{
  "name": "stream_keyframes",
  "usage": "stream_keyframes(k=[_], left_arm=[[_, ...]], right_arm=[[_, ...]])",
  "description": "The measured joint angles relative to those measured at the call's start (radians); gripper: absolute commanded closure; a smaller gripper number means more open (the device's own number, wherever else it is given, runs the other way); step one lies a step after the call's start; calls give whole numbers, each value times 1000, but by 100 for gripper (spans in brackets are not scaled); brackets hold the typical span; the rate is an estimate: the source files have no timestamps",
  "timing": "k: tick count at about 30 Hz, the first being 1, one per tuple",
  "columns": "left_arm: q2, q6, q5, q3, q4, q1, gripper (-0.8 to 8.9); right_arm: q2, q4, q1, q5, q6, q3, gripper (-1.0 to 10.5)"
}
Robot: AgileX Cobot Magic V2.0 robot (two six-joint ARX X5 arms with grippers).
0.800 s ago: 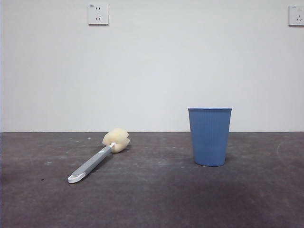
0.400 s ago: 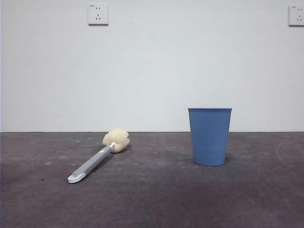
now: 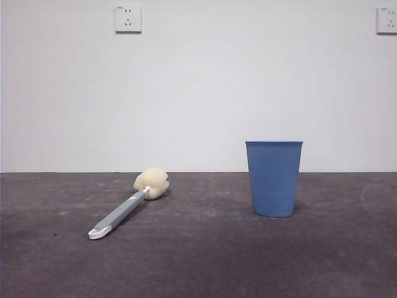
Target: Pick up the cup brush,pick up the cup,insert the brush into the cup,clean the cup,put the cup brush back,put the cup back to the fixed position on the table
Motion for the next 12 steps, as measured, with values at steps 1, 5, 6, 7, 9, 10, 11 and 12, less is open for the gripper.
stream_keyframes(k=[1,5,6,7,9,10,11,12], left_arm=[[2,0,0,0,0,0,306],[16,0,0,0,0,0,306],[22,0,0,0,0,0,306],[28,0,0,0,0,0,306],[43,0,0,0,1,-2,306],[52,0,0,0,3,-5,306],[63,0,-1,0,7,-13,306],[74,-3,-3,0,15,-21,306]], right_arm=[[0,0,0,0,0,0,310],[0,0,0,0,3,0,312],[0,0,0,0,3,0,312],[0,0,0,0,3,0,312],[0,0,0,0,13,0,312],[0,2,0,1,11,0,313],[0,3,0,0,12,0,315],[0,4,0,0,13,1,317]])
